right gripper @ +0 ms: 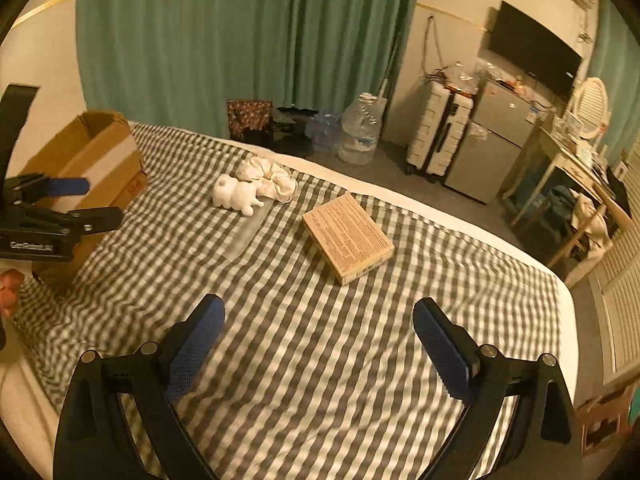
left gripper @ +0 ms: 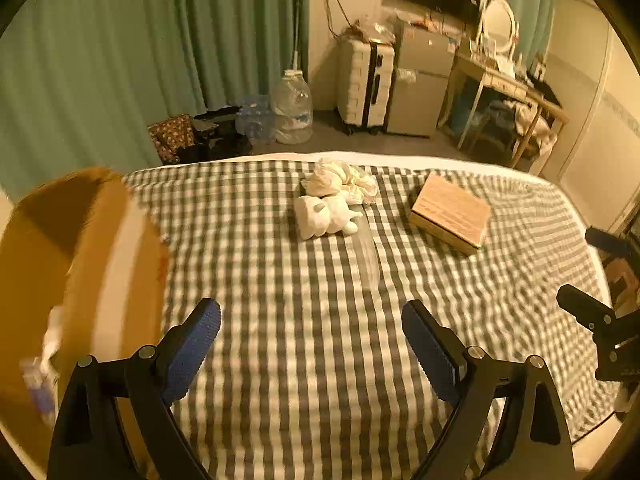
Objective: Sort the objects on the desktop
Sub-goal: 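Grasp the white plush toy with the left gripper while the right grasps the tan product box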
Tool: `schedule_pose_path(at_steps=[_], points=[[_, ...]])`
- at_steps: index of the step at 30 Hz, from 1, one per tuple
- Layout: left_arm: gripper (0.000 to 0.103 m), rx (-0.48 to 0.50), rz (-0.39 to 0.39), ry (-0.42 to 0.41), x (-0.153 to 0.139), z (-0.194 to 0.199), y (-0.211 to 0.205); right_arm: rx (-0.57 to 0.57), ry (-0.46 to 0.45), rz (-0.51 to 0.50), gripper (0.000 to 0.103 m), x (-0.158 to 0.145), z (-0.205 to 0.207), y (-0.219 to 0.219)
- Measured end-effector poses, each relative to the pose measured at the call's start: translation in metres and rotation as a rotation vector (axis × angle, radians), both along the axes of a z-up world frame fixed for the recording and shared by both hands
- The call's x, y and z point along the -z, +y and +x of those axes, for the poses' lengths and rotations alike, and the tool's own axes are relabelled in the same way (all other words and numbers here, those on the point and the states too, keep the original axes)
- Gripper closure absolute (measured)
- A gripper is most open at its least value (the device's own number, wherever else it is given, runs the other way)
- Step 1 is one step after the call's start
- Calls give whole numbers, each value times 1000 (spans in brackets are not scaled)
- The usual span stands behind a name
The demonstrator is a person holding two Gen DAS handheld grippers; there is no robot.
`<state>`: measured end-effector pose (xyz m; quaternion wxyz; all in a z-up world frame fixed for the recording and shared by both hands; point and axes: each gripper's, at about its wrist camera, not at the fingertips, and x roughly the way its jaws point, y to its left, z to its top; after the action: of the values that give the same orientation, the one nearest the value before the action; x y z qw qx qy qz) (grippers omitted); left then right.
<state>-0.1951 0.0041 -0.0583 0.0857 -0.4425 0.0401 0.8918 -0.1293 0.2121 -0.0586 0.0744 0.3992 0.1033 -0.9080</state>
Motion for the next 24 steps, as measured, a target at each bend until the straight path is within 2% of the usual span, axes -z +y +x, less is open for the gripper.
schedule_pose_path(at_steps=[3, 7, 11, 17, 19, 21, 22, 24], points=[[9, -13, -22, -23, 21, -32, 14, -48, -6, 50, 7, 20, -28, 0], [9, -52, -7, -49, 53, -74, 28, -109, 28, 149, 7, 43, -65, -3], [9, -87, 35, -101, 84, -111, 33, -177, 11, 213, 7, 69, -99, -6], [9, -126, 45, -114, 106, -148, 33, -230, -7, 294, 7, 102, -133, -10], [9, -138, 85, -118, 110, -153, 28, -228, -14, 313, 7, 112, -141, -11], [26, -141, 99, -103, 108, -153, 25, -211, -53, 349, 7, 126, -150, -13], [26, -138, 78, -95, 105, -151, 25, -200, -73, 356, 8, 132, -154, -13], [26, -118, 72, -109, 103, -148, 25, -171, -104, 277, 15, 135, -156, -6]])
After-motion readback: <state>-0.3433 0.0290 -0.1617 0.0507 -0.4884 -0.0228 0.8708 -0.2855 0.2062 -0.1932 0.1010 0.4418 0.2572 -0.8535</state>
